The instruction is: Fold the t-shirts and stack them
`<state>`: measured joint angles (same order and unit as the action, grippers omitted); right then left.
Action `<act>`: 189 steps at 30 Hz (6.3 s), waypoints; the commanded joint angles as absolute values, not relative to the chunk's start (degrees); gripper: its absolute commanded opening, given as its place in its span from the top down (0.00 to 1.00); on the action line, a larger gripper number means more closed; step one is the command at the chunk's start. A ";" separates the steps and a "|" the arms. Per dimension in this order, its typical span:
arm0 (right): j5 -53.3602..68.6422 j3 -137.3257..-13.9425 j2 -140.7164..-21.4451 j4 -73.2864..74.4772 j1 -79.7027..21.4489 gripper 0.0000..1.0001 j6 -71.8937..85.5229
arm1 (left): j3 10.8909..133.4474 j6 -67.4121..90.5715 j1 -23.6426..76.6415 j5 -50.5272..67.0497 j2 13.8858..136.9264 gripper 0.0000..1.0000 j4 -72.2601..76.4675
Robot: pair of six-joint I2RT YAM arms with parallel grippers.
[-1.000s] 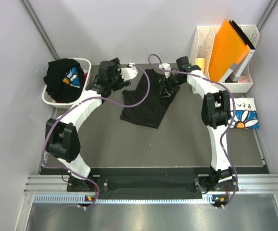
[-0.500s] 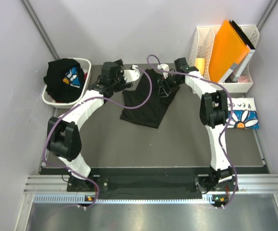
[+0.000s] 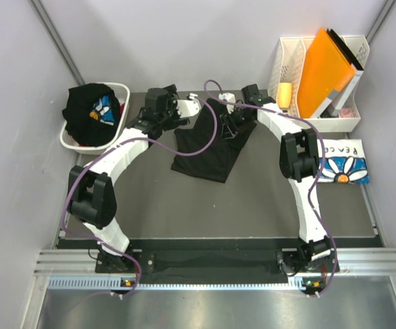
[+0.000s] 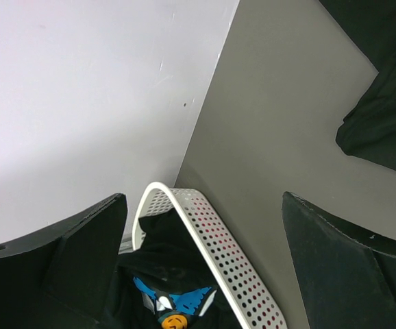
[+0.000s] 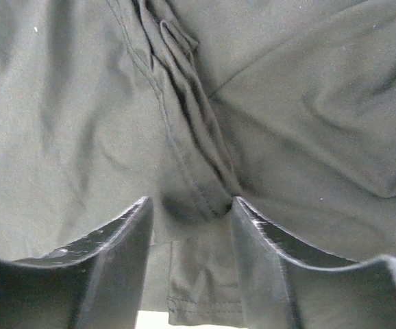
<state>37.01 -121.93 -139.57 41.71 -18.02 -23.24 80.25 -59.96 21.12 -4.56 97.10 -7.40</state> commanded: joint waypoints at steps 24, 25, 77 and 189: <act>29.53 -122.43 -135.09 39.55 -19.07 0.66 -25.40 | 83.06 -58.97 21.36 -2.46 99.58 0.01 -3.52; 29.53 -122.52 -135.00 39.81 -19.07 0.67 -25.31 | 83.14 -58.97 21.36 -2.37 99.67 0.01 -3.60; 28.65 -120.94 -134.12 38.58 -20.13 0.60 -25.14 | 83.76 -58.54 21.62 -0.88 100.55 0.01 -2.20; 8.70 -100.10 -110.66 44.82 -11.51 0.49 -36.91 | 109.60 -54.30 11.69 21.18 127.52 0.18 -26.19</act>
